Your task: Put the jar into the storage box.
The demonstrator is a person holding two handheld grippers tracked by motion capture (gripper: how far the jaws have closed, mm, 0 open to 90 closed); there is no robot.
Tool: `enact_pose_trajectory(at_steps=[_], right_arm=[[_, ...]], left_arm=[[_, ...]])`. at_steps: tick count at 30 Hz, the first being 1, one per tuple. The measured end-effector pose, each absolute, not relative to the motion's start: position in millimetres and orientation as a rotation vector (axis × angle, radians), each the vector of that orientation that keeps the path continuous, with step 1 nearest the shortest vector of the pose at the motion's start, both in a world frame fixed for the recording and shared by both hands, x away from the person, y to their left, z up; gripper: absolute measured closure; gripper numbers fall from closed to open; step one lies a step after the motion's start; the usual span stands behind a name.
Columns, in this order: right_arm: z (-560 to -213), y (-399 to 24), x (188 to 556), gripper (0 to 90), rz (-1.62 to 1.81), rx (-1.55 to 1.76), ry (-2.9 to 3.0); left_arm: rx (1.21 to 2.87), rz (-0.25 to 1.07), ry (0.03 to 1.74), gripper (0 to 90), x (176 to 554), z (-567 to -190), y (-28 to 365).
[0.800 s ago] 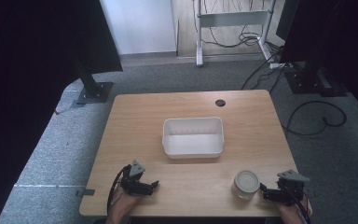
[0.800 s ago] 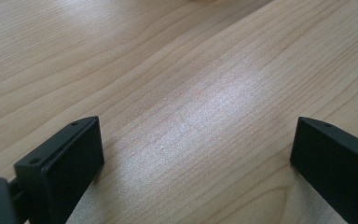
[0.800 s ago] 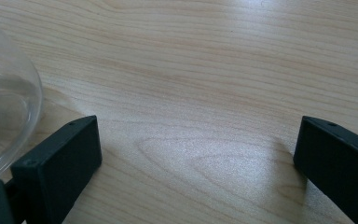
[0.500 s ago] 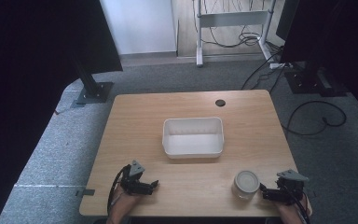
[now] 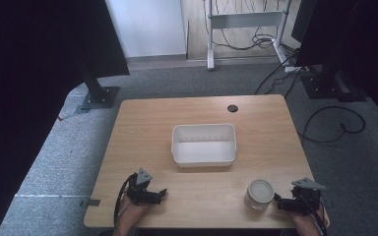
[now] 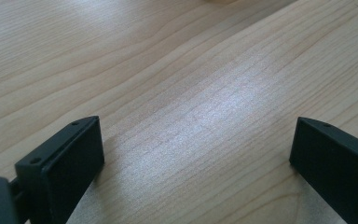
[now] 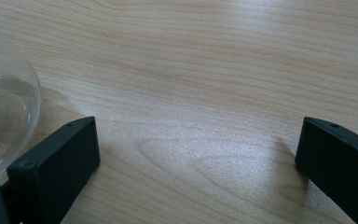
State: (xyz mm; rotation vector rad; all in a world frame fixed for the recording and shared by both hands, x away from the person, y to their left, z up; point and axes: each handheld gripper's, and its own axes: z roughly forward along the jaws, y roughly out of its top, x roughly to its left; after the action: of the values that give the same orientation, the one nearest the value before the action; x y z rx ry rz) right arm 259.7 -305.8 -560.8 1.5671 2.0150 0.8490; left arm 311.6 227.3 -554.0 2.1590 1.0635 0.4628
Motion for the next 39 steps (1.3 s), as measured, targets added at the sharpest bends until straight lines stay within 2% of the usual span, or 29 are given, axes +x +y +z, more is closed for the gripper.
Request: enact_pose_trajectory(at_steps=[39], right_arm=[[-532.2, -308.1, 226.4, 2.0, 0.961, 1.453, 2.070]], left_arm=[[2.156, 0.466, 1.072, 2.3, 311.7, -554.0, 226.5]])
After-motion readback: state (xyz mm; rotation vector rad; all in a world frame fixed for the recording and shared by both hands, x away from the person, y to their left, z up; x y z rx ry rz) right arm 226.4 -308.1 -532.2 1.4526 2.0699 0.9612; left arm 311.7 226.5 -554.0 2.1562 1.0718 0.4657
